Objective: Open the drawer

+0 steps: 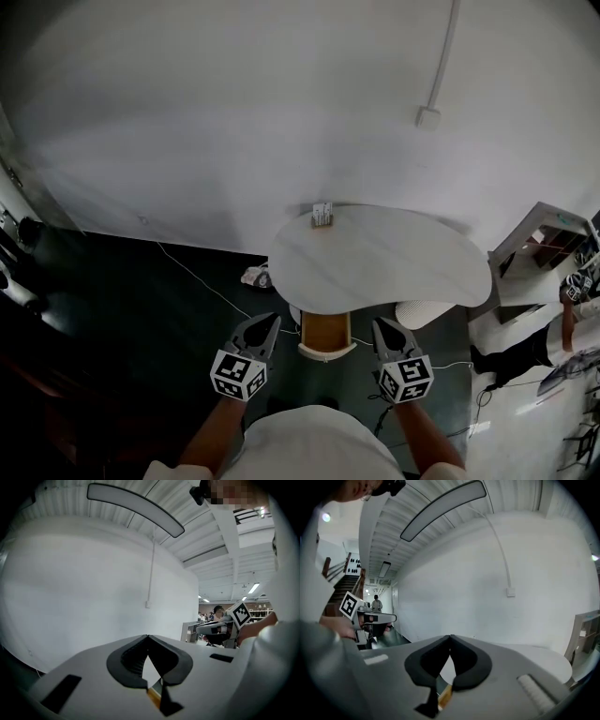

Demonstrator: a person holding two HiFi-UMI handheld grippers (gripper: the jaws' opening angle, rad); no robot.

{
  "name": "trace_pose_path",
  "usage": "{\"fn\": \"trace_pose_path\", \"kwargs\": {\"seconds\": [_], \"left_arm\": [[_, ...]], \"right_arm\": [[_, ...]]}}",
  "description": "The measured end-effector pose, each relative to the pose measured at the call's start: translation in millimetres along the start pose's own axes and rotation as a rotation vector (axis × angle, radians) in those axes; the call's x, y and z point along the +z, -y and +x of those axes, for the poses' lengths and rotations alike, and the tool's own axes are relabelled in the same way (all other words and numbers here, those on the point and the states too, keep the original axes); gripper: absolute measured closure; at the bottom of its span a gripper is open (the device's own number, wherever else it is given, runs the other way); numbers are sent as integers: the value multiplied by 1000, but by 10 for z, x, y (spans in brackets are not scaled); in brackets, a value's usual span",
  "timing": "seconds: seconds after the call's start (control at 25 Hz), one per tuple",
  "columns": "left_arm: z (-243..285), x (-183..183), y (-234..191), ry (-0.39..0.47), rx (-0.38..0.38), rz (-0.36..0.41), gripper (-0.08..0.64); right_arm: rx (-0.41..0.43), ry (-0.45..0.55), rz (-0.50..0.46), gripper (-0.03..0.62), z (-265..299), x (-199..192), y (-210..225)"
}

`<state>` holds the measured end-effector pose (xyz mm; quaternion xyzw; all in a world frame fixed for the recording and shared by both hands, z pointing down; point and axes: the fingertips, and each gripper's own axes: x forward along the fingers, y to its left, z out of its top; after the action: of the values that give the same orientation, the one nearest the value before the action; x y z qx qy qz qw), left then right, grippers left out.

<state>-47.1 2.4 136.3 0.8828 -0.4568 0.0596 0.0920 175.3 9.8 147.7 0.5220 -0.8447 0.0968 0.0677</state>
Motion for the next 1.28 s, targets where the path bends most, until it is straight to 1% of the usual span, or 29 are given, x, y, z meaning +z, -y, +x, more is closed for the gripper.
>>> {"fn": "trace_pose_path", "kwargs": {"seconds": [0.16,0.4,0.64,1.04,1.28], "left_arm": [[-44,8,-45,5,13,-18,554],[-58,-40,-38,-1,18,-33,554],[-23,-59,-3,-5,11,-28,554],[5,-34,-17,-4,11,-20,554],[42,-36,-14,2,9,-27,554]], "right_arm": [[-6,27,-21,581,-103,63,55],[-10,41,-41,581,-167,106,94],[2,41,-31,581,-135,107,72],[19,54,-46,581,-93,191,33],[24,55,-44,581,-70,185,24]]}}
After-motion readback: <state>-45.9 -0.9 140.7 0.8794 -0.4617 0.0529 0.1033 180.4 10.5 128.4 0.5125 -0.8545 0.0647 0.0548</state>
